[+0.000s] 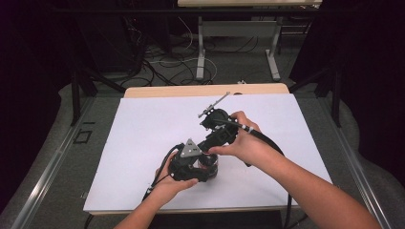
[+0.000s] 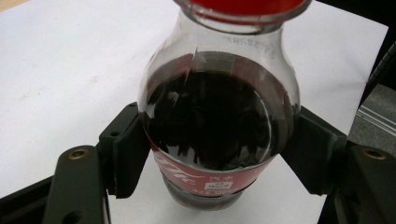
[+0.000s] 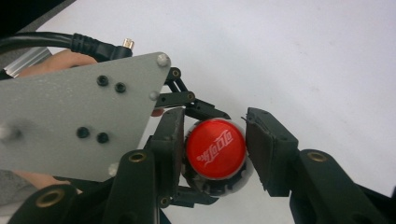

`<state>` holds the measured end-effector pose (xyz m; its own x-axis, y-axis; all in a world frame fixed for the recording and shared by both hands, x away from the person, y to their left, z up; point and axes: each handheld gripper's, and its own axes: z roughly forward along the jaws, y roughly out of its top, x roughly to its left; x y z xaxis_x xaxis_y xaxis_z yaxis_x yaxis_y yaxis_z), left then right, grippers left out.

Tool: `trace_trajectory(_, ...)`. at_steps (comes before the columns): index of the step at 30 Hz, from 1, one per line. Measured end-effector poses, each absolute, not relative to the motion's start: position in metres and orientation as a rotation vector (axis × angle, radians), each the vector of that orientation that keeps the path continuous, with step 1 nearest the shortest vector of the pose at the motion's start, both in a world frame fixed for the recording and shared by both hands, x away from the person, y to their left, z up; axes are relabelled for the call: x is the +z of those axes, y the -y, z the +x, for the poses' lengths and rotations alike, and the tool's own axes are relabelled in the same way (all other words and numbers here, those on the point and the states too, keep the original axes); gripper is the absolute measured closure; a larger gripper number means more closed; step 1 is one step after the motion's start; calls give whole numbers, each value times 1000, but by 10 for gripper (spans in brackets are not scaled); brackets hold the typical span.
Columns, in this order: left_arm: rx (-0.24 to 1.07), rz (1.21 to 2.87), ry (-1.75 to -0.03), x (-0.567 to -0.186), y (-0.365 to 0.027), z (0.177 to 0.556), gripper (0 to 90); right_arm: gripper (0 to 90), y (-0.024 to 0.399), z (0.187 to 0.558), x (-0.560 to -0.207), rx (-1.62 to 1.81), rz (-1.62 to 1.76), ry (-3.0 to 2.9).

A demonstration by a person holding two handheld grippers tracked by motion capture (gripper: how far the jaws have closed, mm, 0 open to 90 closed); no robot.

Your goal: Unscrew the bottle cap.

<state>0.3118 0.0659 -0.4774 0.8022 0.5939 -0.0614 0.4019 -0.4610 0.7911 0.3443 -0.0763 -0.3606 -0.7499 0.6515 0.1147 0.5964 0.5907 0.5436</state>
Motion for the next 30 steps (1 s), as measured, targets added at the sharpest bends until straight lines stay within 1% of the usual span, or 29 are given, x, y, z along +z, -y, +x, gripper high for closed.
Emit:
trace_trajectory(3,283,2117,-732,-477,-67,312,303,607,75,343,-361,848,1007,-2716)
trace_trajectory(6,275,2121,-730,-476,-67,312,303,615,75,344,-360,846,859,-2746)
trace_trajectory(13,285,2135,-711,-477,-66,311,303,616,81,362,-360,875,363,-2948)
trace_trajectory(14,262,2149,-705,-476,-66,311,303,616,81,367,-360,878,232,-2975)
trace_trajectory(15,273,2136,-704,-478,-65,310,303,616,82,369,-360,876,175,-3001)
trace_trajectory(16,257,2153,-690,-476,-65,310,303,615,83,371,-360,871,82,-3022)
trace_trajectory(17,257,2141,-710,-478,-63,308,303,615,83,373,-360,872,-22,-3034)
trace_trajectory(18,245,2160,-697,-476,-64,309,303,614,84,374,-360,879,-58,-3041)
trace_trajectory(20,260,2141,-704,-477,-62,308,303,612,85,374,-360,879,-190,-3035)
trace_trajectory(21,258,2142,-701,-477,-63,309,303,610,86,375,-360,884,-186,-3035)
trace_trajectory(22,241,2156,-699,-476,-65,309,303,589,86,376,-360,882,-192,-3028)
trace_trajectory(24,275,2139,-706,-477,-64,309,303,485,85,373,-360,883,-184,-2990)
trace_trajectory(25,268,2135,-708,-477,-65,310,303,441,86,372,-360,895,-143,-2981)
trace_trajectory(28,270,2126,-720,-476,-65,309,303,397,87,367,-359,912,-34,-2942)
trace_trajectory(30,278,2128,-721,-476,-66,310,302,401,87,364,-358,928,23,-2934)
